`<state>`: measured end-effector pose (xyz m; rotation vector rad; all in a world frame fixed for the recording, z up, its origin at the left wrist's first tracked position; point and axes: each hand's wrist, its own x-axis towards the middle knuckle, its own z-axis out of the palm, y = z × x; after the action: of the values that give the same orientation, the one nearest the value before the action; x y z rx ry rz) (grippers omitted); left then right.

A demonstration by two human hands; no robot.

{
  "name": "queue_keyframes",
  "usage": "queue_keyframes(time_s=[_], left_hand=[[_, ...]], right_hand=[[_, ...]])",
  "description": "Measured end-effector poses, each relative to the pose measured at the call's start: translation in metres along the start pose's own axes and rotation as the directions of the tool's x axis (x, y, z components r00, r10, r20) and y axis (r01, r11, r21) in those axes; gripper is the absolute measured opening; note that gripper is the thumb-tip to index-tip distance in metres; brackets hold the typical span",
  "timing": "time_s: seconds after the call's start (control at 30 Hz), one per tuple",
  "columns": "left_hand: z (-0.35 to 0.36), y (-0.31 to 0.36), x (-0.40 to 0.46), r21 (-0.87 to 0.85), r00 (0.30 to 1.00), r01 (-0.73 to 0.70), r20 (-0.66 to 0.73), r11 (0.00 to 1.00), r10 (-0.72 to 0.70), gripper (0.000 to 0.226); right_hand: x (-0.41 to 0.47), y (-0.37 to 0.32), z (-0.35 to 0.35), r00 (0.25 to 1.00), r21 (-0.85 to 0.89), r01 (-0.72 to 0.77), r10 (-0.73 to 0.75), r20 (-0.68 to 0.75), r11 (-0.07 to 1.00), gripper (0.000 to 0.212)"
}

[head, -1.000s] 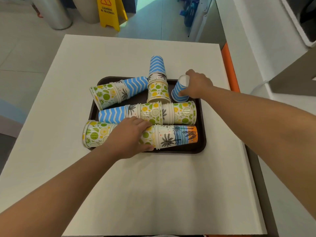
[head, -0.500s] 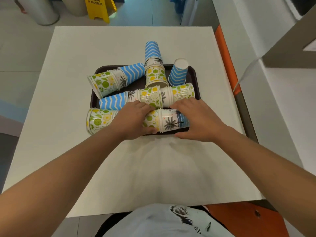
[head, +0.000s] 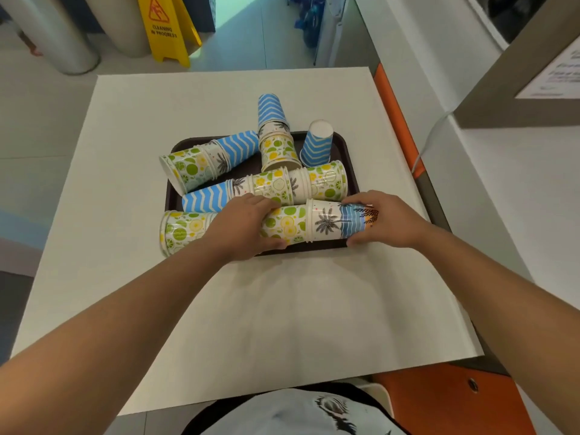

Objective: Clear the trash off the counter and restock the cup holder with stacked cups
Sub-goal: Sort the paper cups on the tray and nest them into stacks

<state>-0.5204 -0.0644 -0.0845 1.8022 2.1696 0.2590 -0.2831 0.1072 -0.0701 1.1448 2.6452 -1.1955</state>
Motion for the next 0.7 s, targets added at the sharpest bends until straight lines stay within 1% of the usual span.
queue_keyframes(time_s=[0.1, 0.23, 0.43, 0.7], left_hand=[[0.0, 0.0, 0.0, 0.005, 1.0, 0.013, 0.005, 1.0, -0.013, 0.079], [0.001, 0.002, 0.002, -0.001, 1.0, 0.011, -0.007, 1.0, -0.011, 0.079], [0.003, 0.007, 0.008, 0.002, 1.0, -0.005, -0.011, 1.0, 0.005, 0.079], [0.001, 0.009, 0.01, -0.02, 0.999, 0.05, -0.014, 0.999, -0.05, 0.08]], right_hand=[[-0.004, 0.005, -0.009, 1.0, 0.095, -0.027, 0.026, 0.009, 0.995, 0.077], [-0.012, 0.008, -0.018, 0.998, 0.153, -0.059, 0.064, -0.029, 0.986, 0.072], [-0.012, 0.011, -0.026, 0.999, 0.163, -0.032, 0.036, -0.02, 0.986, 0.065], [-0.007, 0.016, -0.037, 0.998, 0.208, -0.014, 0.026, -0.056, 0.978, 0.065]])
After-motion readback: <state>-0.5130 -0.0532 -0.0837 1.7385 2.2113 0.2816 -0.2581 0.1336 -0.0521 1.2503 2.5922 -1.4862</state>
